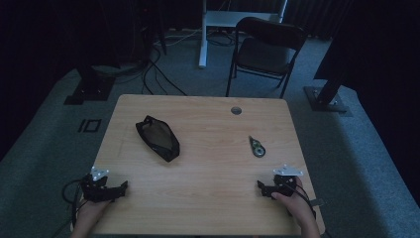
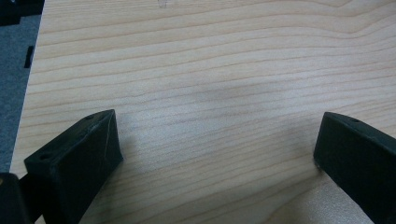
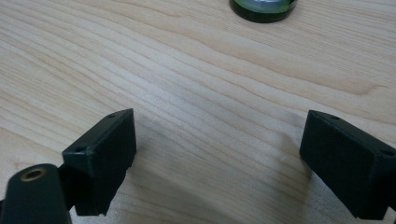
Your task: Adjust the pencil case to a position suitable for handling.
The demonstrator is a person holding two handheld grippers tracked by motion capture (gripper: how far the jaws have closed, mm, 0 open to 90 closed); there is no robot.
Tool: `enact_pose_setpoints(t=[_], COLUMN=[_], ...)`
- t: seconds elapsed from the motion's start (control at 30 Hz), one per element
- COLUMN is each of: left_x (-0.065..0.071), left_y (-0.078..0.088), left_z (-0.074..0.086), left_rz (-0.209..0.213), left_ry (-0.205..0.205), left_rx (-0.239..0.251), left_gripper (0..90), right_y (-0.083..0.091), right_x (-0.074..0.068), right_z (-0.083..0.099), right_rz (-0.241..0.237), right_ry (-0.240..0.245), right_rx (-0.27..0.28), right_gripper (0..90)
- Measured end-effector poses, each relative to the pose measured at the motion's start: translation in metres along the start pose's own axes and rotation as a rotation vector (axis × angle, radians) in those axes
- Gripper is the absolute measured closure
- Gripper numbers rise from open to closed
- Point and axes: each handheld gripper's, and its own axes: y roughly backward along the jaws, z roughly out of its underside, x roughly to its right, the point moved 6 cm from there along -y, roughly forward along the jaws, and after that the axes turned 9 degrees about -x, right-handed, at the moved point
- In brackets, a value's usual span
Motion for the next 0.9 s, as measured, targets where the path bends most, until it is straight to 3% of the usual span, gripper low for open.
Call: enact_pose_setpoints(t=[0.63,0.9], left_x=[0.000,0.000], left_y=[0.000,0.000], left_z=[0.000,0.000], left_rz=[0.000,0.001], left_ry=[0.000,0.001], left_rx=[0.000,0.001], left_gripper=[0.8,0.7], right_y=[-0.002,-0.005], right_x=[-0.004,-0.016], right_z=[-0.005,-0.012], right_rz=[0.024,-0.009], right_ry=[-0.020,-0.016], right_rx=[0.000,0.020], right_gripper=[10.9,10.9])
